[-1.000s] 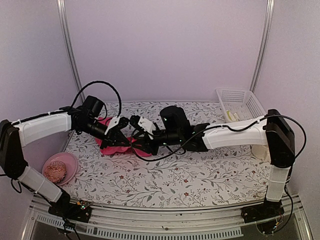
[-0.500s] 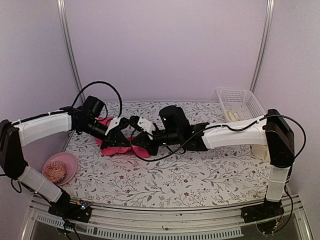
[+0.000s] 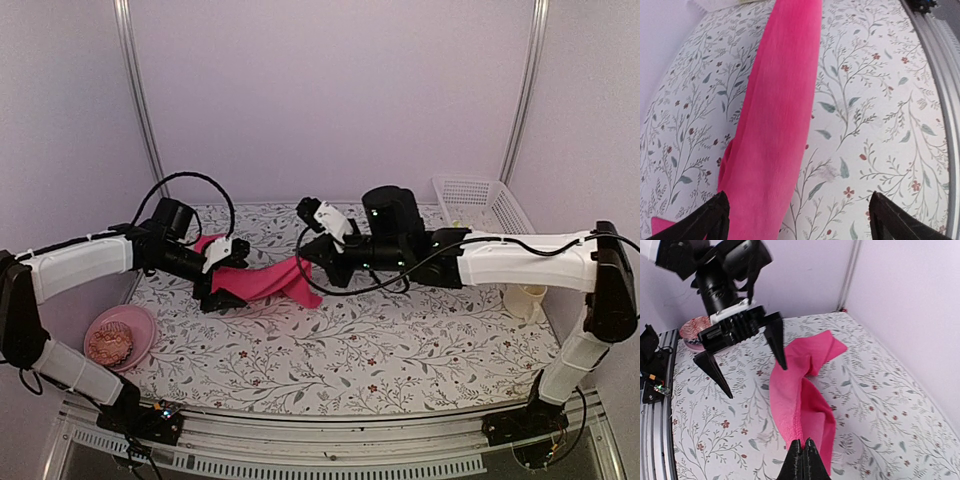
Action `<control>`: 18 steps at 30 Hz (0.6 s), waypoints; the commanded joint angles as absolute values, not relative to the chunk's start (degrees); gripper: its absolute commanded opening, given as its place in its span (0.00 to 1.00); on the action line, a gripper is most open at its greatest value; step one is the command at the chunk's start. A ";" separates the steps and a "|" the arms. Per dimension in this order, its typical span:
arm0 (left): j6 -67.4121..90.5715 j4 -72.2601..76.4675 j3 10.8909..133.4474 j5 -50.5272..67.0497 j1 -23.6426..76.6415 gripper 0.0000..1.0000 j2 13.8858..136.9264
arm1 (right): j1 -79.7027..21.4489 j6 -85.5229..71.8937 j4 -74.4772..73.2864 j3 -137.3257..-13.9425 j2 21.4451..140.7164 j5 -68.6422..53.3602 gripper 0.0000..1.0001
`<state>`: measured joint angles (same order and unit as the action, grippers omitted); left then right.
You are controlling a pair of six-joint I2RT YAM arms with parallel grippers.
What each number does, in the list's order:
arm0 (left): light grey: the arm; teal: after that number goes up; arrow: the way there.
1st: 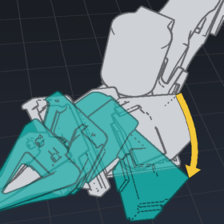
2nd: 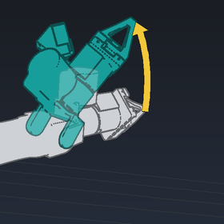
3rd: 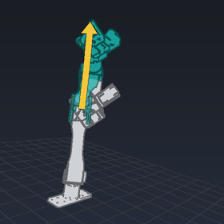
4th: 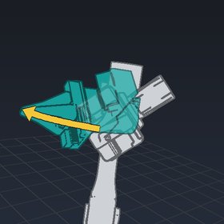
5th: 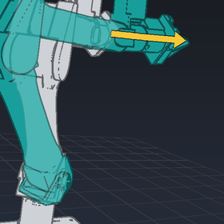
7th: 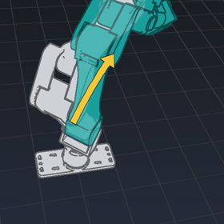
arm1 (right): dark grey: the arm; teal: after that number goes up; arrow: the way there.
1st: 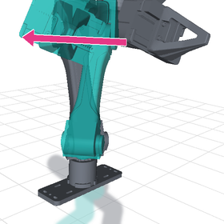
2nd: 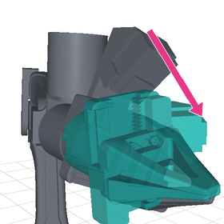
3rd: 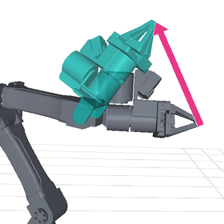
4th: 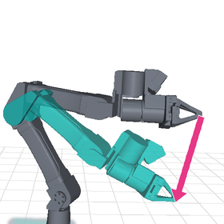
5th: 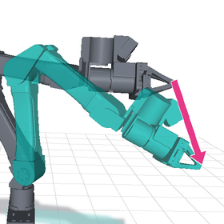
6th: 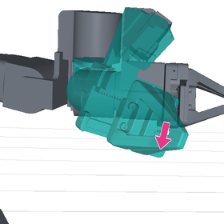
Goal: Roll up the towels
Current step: Pass from the left arm to the right
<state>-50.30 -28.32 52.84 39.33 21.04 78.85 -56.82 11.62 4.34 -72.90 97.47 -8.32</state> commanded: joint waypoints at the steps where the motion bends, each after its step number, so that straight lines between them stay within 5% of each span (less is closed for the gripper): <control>1: -47.52 -18.26 48.73 29.31 19.13 0.97 77.17 | -53.76 11.73 -0.27 -67.34 86.36 3.16 0.02; 6: -45.55 -14.82 48.17 27.71 18.11 0.97 78.29 | -49.87 8.95 -3.78 -60.10 76.30 14.24 0.02; 18: -34.61 -19.67 69.50 17.46 20.49 0.97 101.32 | -47.12 0.82 -8.31 -47.55 70.60 8.18 0.02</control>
<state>-40.69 -17.96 60.71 24.60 19.18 94.06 -47.09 4.78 -5.72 -50.81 71.31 9.89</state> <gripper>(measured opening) 0.973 0.023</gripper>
